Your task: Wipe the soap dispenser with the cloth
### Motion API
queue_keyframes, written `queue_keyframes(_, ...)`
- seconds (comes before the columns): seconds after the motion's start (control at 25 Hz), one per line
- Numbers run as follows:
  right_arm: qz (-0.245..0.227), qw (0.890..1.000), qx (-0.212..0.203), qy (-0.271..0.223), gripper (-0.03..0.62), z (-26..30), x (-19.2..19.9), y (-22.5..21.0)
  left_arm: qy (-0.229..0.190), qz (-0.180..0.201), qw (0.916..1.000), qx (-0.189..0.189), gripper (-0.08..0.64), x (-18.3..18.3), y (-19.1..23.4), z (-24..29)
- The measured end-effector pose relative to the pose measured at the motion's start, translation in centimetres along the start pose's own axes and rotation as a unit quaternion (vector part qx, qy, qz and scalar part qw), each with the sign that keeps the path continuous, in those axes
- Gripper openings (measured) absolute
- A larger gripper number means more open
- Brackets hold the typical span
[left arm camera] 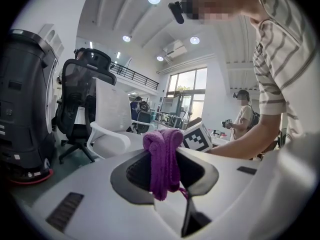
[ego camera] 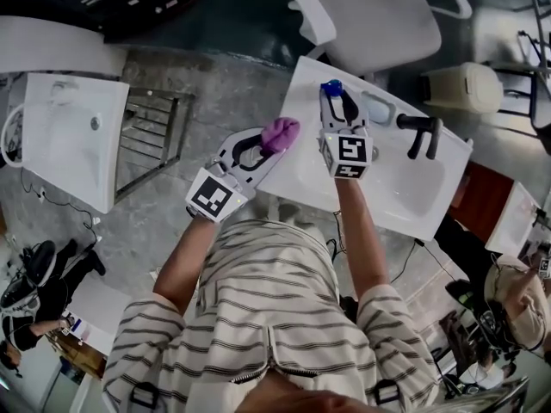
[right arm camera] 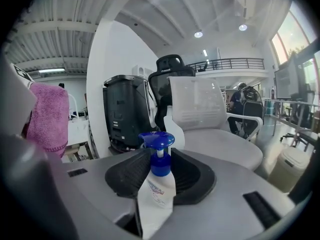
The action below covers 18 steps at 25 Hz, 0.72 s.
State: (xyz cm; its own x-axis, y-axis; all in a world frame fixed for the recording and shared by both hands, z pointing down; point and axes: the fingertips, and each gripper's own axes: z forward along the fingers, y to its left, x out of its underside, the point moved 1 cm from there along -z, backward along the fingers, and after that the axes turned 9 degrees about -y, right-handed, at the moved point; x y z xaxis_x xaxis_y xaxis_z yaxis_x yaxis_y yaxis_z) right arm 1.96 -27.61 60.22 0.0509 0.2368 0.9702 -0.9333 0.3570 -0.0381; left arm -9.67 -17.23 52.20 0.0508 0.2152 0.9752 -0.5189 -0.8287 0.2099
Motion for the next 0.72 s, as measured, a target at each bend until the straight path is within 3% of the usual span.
queue_keyframes(0.4,0.022,1.000,-0.011,0.005,0.198,-0.3,-0.5,0.2,-0.004,-0.004,0.9999,-0.016,0.115,0.6,-0.2,0.7)
queue_keyframes(0.72,0.044,0.999,-0.008,-0.025,0.187,-3.2,-2.5,0.3,-0.008,0.011,0.9985,-0.052,0.115,-0.5,-1.5,0.9)
